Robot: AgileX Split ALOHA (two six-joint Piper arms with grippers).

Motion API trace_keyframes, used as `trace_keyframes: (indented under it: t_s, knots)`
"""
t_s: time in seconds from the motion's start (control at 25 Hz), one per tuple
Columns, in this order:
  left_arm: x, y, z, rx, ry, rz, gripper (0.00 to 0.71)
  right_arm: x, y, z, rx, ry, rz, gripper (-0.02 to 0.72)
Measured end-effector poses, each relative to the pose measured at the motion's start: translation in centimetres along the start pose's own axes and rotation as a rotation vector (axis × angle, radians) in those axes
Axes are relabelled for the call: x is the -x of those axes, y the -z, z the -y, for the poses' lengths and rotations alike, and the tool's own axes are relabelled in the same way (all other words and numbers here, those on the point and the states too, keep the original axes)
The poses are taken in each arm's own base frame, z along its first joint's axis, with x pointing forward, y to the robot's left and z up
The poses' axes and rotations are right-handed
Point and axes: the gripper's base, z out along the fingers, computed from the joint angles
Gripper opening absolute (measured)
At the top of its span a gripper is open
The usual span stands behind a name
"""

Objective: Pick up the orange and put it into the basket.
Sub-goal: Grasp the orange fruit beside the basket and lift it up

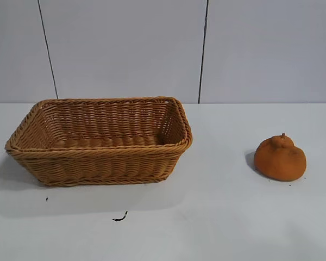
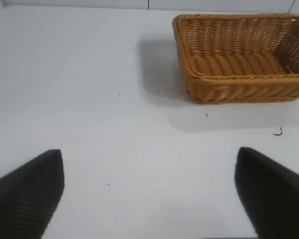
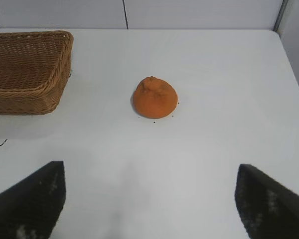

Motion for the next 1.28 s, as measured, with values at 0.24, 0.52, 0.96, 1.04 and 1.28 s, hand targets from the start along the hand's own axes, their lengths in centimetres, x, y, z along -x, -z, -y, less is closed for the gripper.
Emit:
trace_keyframes:
  t_s: [0.24,0.52,0.96,1.04,1.28]
  knots:
    - [0.0,0.0,0.0,0.000,0.000,-0.001,0.666,7.8,-6.8,0.3,0.015,0.003,-0.176,0.631]
    - [0.0,0.0,0.0,0.000,0.000,-0.001,0.666,12.6,-16.1,-0.2,0.067,0.015,-0.337,0.631]
    - [0.0,0.0,0.0,0.000,0.000,-0.001,0.666,10.5,-28.3,-0.8,0.014,0.006,-0.593,0.631]
    - [0.0,0.0,0.0,0.000,0.000,-0.001,0.666,9.4,-30.2,-0.6,0.003,0.014,-0.642,0.631]
    - [0.0,0.0,0.0,0.000,0.000,-0.001,0.666,7.1,-34.5,-0.3,-0.009,0.016,-0.673,0.631]
